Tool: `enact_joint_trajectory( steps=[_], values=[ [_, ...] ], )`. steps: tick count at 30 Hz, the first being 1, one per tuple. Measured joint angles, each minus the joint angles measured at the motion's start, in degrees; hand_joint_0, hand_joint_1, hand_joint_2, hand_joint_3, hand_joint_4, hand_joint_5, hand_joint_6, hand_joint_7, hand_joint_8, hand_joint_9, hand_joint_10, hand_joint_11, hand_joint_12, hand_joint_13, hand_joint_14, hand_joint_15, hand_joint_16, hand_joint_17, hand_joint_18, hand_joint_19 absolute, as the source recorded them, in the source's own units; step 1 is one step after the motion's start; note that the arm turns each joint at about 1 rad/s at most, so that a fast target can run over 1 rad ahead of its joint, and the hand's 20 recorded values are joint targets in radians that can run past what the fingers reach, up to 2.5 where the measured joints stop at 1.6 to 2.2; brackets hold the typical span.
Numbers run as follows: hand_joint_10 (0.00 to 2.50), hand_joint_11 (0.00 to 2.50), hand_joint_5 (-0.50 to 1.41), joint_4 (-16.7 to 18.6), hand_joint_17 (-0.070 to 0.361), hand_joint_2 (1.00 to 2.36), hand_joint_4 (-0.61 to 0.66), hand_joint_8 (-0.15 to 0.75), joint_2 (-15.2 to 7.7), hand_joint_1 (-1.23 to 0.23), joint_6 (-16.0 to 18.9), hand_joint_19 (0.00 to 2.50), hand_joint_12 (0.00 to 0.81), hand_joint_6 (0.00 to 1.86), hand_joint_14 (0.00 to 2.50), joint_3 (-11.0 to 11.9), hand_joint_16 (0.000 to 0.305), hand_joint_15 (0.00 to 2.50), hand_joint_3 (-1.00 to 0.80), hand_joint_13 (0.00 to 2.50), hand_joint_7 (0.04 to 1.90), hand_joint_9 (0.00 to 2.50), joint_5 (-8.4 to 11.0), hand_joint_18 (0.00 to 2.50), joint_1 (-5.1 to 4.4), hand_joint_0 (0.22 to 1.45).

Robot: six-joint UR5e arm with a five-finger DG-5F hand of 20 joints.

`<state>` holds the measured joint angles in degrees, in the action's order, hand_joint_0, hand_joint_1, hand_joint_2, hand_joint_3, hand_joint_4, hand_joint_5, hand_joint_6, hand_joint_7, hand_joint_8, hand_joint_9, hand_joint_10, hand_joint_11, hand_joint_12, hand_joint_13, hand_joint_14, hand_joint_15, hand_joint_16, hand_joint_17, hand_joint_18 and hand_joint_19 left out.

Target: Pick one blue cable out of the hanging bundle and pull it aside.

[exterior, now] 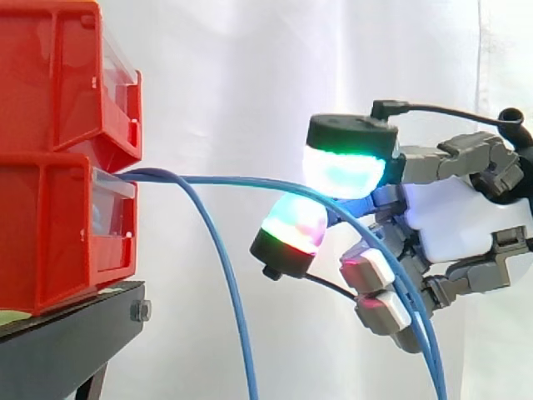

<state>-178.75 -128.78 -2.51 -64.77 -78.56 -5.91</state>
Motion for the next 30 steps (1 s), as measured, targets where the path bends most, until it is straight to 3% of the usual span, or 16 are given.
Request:
enact_joint_trajectory(
  steps=[3,4,8,14,17,22,26,30],
  values=[
    [0.02,0.79,-0.19,0.0,0.102,1.02,-0.12,0.271,0.1,-0.83,0.0,0.75,0.357,0.95,0.03,0.0,0.045,0.77,-0.26,1.05,0.86,1.11,-0.01,0.95,0.01,0.67],
    [0.02,0.8,-0.19,0.0,0.101,1.01,-0.14,0.259,0.1,-0.87,0.0,0.72,0.354,0.95,0.02,0.0,0.045,0.76,-0.36,1.06,0.86,1.11,-0.01,0.97,0.01,0.73],
    [0.02,0.8,-0.19,0.0,0.098,1.0,-0.16,0.253,0.4,-0.88,-0.2,0.71,0.35,0.96,0.02,0.0,0.044,0.75,-0.5,1.06,0.8,1.11,-0.02,0.97,0.06,0.78],
    [0.02,0.82,-0.19,-0.2,0.098,1.0,-0.05,0.245,1.3,-0.98,-1.2,0.73,0.35,0.95,0.03,0.0,0.044,0.78,-0.5,1.06,0.77,1.09,-0.01,0.97,0.31,0.61],
    [0.02,0.79,-0.2,-0.7,0.11,1.0,-0.02,0.27,1.7,-0.92,-2.5,0.75,0.374,0.95,0.02,0.0,0.049,0.79,-0.5,1.06,0.75,1.09,0.04,0.97,0.48,0.52],
    [0.02,0.8,-0.2,-1.1,0.123,1.0,0.01,0.295,1.8,-0.55,-4.3,0.77,0.397,0.95,0.02,0.0,0.055,0.8,-0.5,1.05,0.75,1.11,0.1,0.95,0.8,0.49],
    [0.02,0.81,-0.19,-1.1,0.113,1.0,-0.01,0.288,1.8,-0.46,-5.1,0.8,0.378,0.94,0.02,0.0,0.05,0.8,-0.46,1.04,0.79,1.12,0.28,0.9,0.9,0.56],
    [0.02,0.8,-0.19,-1.2,0.112,1.01,-0.01,0.289,1.9,-0.51,-5.7,0.8,0.375,0.94,0.02,0.0,0.05,0.79,-0.35,1.03,0.8,1.12,0.32,0.89,1.02,0.57]
  ],
)
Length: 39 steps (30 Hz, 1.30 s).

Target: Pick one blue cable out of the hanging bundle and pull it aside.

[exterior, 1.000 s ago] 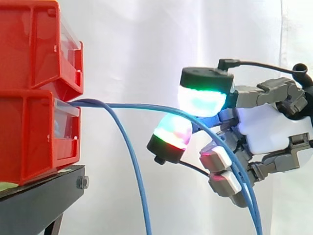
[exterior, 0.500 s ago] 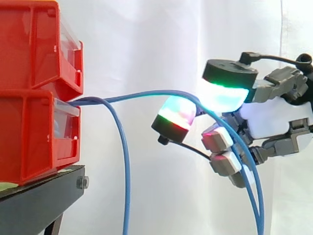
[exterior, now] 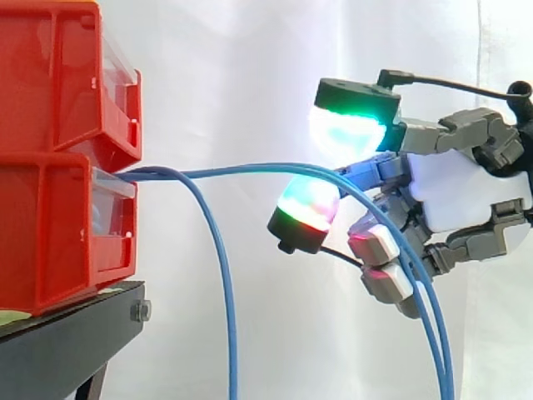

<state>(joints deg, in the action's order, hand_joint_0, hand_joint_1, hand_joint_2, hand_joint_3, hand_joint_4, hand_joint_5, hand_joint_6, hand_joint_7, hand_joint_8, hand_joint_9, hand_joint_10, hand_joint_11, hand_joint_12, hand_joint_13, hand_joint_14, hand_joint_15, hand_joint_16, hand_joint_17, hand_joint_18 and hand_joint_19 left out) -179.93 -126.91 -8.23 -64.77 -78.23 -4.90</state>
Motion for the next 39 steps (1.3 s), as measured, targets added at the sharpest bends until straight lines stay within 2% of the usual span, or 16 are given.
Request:
enact_joint_trajectory(
  steps=[5,8,11,15,24,26,29,30,32,33,36,38,39],
  values=[
    [0.02,0.8,-0.19,-0.1,0.115,1.01,-0.01,0.292,0.0,-0.59,-1.1,0.78,0.381,0.94,0.02,0.0,0.051,0.79,-0.27,1.04,0.79,1.12,0.08,0.9,0.41,0.57],
    [0.02,0.82,-0.19,0.0,0.111,1.02,0.0,0.286,0.0,-0.69,-2.0,0.79,0.37,0.94,0.02,0.0,0.049,0.79,-0.23,1.03,0.79,1.1,0.09,0.89,0.59,0.59],
    [0.02,0.81,-0.2,0.0,0.108,1.01,0.0,0.266,0.0,-0.77,-2.4,0.76,0.364,0.95,0.03,0.0,0.048,0.78,-0.29,1.02,0.76,1.07,0.1,0.9,0.65,0.62],
    [0.02,0.81,-0.2,0.1,0.105,1.0,0.0,0.261,0.0,-0.82,-2.6,0.73,0.358,0.95,0.02,0.0,0.047,0.77,-0.49,1.03,0.73,1.07,0.1,0.92,0.66,0.67],
    [0.02,0.82,-0.19,0.0,0.105,1.0,0.0,0.27,0.0,-0.81,-3.4,0.75,0.362,0.94,0.02,0.0,0.047,0.78,-0.5,1.03,0.76,1.1,0.1,0.92,0.75,0.6],
    [0.02,0.82,-0.18,0.0,0.104,1.0,-0.01,0.273,0.0,-0.81,-3.4,0.75,0.363,0.94,0.02,0.0,0.046,0.78,-0.5,1.04,0.76,1.11,0.1,0.92,0.79,0.64],
    [0.02,0.82,-0.18,0.0,0.102,1.0,-0.07,0.262,0.0,-0.88,-3.5,0.72,0.358,0.94,0.02,0.0,0.045,0.76,-0.5,1.04,0.79,1.09,0.05,0.94,0.86,0.72],
    [0.02,0.81,-0.19,0.0,0.101,1.0,-0.09,0.228,0.0,-0.91,-3.5,0.68,0.355,0.95,0.02,0.0,0.045,0.74,-0.5,1.03,0.78,1.05,0.01,0.94,0.88,0.74],
    [0.02,0.81,-0.2,0.0,0.097,1.0,-0.1,0.215,0.0,-0.93,-3.5,0.66,0.347,0.95,0.02,0.0,0.043,0.73,-0.5,0.99,0.77,1.04,-0.09,0.91,0.92,0.77],
    [0.02,0.77,-0.21,0.0,0.093,1.0,-0.14,0.174,0.0,-0.95,-3.5,0.61,0.348,0.95,0.02,0.0,0.042,0.7,-0.5,0.91,0.74,0.94,-0.13,0.85,0.94,0.77],
    [0.01,0.71,-0.24,0.0,0.097,1.0,-0.17,0.149,0.0,-1.0,-3.4,0.53,0.34,0.91,0.02,0.0,0.043,0.62,-0.5,0.78,0.69,0.79,-0.22,0.71,1.05,0.73],
    [0.02,0.7,-0.24,0.0,0.098,1.0,-0.17,0.146,0.0,-1.03,-3.4,0.51,0.343,0.88,0.02,0.0,0.043,0.6,-0.5,0.73,0.68,0.75,-0.26,0.64,1.1,0.66],
    [0.02,0.7,-0.24,0.0,0.102,1.0,-0.16,0.178,0.0,-1.01,-3.4,0.52,0.349,0.85,0.02,0.0,0.045,0.6,-0.5,0.7,0.67,0.74,-0.28,0.61,1.14,0.58]
  ],
)
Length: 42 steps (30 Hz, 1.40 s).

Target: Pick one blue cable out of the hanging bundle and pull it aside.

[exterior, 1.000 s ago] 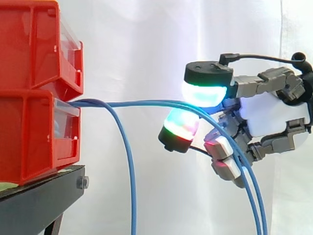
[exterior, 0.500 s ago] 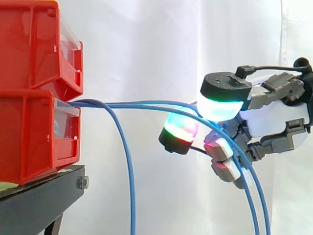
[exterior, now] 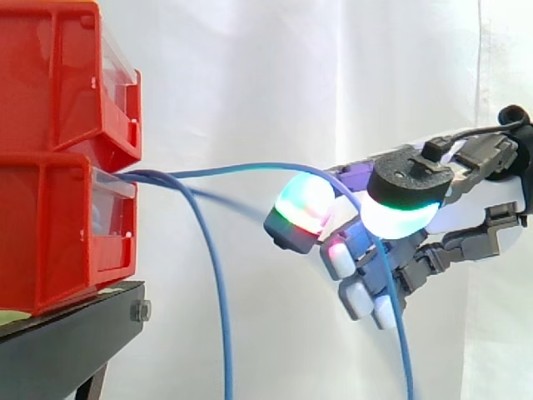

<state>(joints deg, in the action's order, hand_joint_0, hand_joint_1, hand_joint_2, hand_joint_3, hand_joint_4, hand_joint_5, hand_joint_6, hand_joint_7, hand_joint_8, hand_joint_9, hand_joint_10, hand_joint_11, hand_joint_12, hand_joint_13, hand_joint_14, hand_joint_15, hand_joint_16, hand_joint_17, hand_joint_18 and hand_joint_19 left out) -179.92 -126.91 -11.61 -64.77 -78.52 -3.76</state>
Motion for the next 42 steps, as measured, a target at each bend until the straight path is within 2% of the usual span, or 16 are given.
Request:
enact_joint_trajectory(
  steps=[2,3,7,14,20,27,30,32,33,34,39,42],
  values=[
    [0.02,0.7,-0.24,0.0,0.108,1.0,-0.13,0.199,0.0,-0.97,0.0,0.52,0.363,0.85,0.02,0.0,0.048,0.59,-0.5,0.7,0.65,0.74,-0.03,0.59,0.03,0.53],
    [0.01,0.7,-0.23,0.0,0.121,1.0,-0.08,0.237,0.0,-0.84,0.0,0.54,0.391,0.85,0.02,0.0,0.054,0.6,-0.5,0.71,0.62,0.77,-0.04,0.59,0.04,0.46],
    [0.01,0.71,-0.21,0.0,0.118,1.0,-0.07,0.255,0.0,-0.64,0.0,0.6,0.387,0.83,0.02,0.0,0.052,0.62,-0.5,0.76,0.67,0.89,-0.05,0.62,0.05,0.5],
    [0.02,0.74,-0.18,0.0,0.112,1.0,-0.09,0.252,0.0,-0.64,0.0,0.65,0.37,0.84,0.02,0.0,0.05,0.65,-0.5,0.85,0.73,1.0,-0.06,0.69,0.07,0.55],
    [0.02,0.75,-0.17,0.0,0.108,1.01,-0.09,0.248,0.0,-0.7,0.0,0.66,0.359,0.88,0.02,0.0,0.048,0.66,-0.36,0.88,0.8,1.07,-0.06,0.74,0.07,0.58],
    [0.02,0.76,-0.16,0.0,0.111,1.02,-0.11,0.27,0.0,-0.73,0.0,0.66,0.37,0.93,0.02,0.0,0.049,0.66,-0.12,0.89,0.89,1.09,-0.06,0.76,0.07,0.59],
    [0.02,0.77,-0.17,0.0,0.108,1.02,-0.08,0.262,0.0,-0.75,0.0,0.67,0.359,0.94,0.02,0.0,0.048,0.67,-0.17,0.89,0.82,1.07,-0.06,0.75,0.07,0.6],
    [0.02,0.78,-0.17,0.0,0.109,1.01,-0.04,0.265,0.0,-0.74,0.0,0.68,0.365,0.94,0.02,0.0,0.049,0.67,-0.3,0.88,0.77,1.07,-0.06,0.76,0.07,0.56],
    [0.02,0.77,-0.17,0.0,0.112,1.0,-0.03,0.271,0.0,-0.7,-0.1,0.69,0.372,0.94,0.02,0.0,0.05,0.67,-0.43,0.89,0.77,1.08,-0.06,0.76,0.07,0.54],
    [0.02,0.76,-0.16,0.0,0.115,1.0,-0.03,0.28,0.0,-0.66,0.0,0.68,0.377,0.93,0.02,0.0,0.051,0.68,-0.46,0.89,0.77,1.09,-0.06,0.76,0.07,0.52],
    [0.02,0.76,-0.15,0.0,0.119,1.0,-0.02,0.289,0.0,-0.51,0.0,0.71,0.388,0.91,0.02,0.0,0.053,0.69,-0.49,0.9,0.83,1.11,-0.06,0.75,0.07,0.51],
    [0.02,0.76,-0.15,0.0,0.111,1.01,-0.03,0.283,0.0,-0.47,0.0,0.73,0.371,0.9,0.02,0.0,0.05,0.69,-0.41,0.9,0.88,1.12,-0.06,0.73,0.07,0.57]
  ],
)
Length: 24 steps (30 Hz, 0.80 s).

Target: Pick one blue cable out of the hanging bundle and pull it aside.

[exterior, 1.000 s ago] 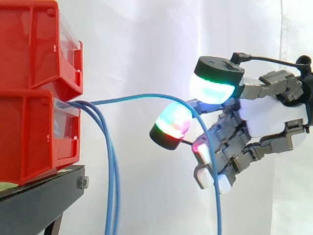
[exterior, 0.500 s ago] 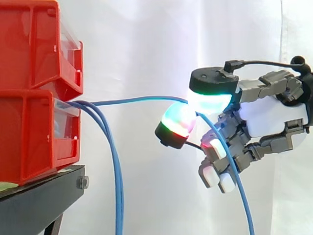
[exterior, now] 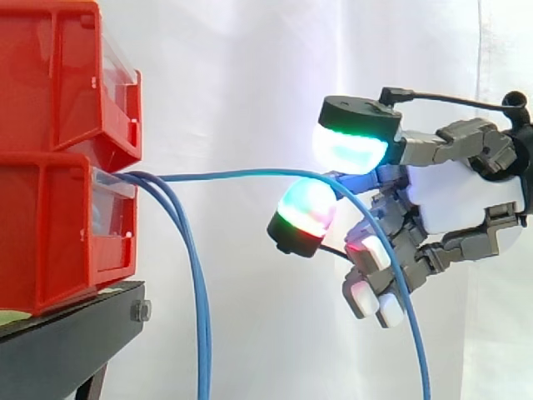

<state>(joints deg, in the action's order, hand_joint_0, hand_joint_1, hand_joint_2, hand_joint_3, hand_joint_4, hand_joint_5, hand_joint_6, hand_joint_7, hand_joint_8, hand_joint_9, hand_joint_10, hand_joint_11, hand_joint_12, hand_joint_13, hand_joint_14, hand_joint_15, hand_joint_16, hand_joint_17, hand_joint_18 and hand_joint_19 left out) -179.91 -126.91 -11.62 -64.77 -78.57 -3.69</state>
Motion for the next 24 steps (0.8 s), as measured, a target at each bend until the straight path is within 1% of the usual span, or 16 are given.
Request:
enact_joint_trajectory(
  steps=[2,3,4,5,7,10,17,21,24],
  values=[
    [0.02,0.78,-0.15,0.0,0.112,1.01,-0.03,0.291,0.0,-0.51,0.0,0.73,0.375,0.91,0.02,0.0,0.05,0.69,-0.3,0.91,0.88,1.14,0.0,0.74,0.0,0.56],
    [0.02,0.76,-0.14,0.0,0.122,1.01,-0.01,0.312,0.0,-0.55,0.0,0.7,0.394,0.91,0.02,0.0,0.054,0.69,-0.25,0.93,0.87,1.15,0.0,0.79,0.0,0.56],
    [0.02,0.77,-0.14,0.0,0.124,1.01,-0.01,0.317,0.0,-0.6,0.0,0.7,0.399,0.91,0.02,0.0,0.055,0.68,-0.21,0.94,0.88,1.15,0.0,0.8,0.0,0.56],
    [0.02,0.77,-0.14,0.0,0.127,1.01,-0.01,0.318,0.0,-0.61,0.0,0.69,0.405,0.91,0.02,0.0,0.056,0.68,-0.19,0.95,0.88,1.15,0.0,0.81,0.0,0.56],
    [0.02,0.77,-0.14,0.0,0.128,1.02,0.0,0.325,0.0,-0.68,0.0,0.67,0.405,0.92,0.02,0.0,0.057,0.67,-0.12,0.96,0.86,1.15,0.0,0.84,0.0,0.56],
    [0.02,0.78,-0.15,0.0,0.12,1.02,0.0,0.304,0.0,-0.72,0.0,0.69,0.386,0.93,0.02,0.0,0.053,0.68,-0.1,0.95,0.86,1.13,0.0,0.82,0.0,0.58],
    [0.02,0.79,-0.16,0.0,0.112,1.02,-0.02,0.279,0.1,-0.75,0.2,0.69,0.368,0.94,0.02,0.0,0.05,0.69,-0.14,0.94,0.84,1.11,-0.01,0.81,0.0,0.6],
    [0.02,0.79,-0.16,0.0,0.109,1.02,-0.02,0.275,0.1,-0.77,0.2,0.7,0.361,0.94,0.03,0.0,0.048,0.7,-0.16,0.93,0.86,1.1,-0.01,0.81,0.01,0.61],
    [0.02,0.8,-0.16,0.0,0.107,1.02,-0.04,0.274,0.1,-0.78,0.2,0.69,0.359,0.94,0.02,0.0,0.048,0.7,-0.16,0.93,0.92,1.1,0.0,0.8,0.01,0.62]
  ],
)
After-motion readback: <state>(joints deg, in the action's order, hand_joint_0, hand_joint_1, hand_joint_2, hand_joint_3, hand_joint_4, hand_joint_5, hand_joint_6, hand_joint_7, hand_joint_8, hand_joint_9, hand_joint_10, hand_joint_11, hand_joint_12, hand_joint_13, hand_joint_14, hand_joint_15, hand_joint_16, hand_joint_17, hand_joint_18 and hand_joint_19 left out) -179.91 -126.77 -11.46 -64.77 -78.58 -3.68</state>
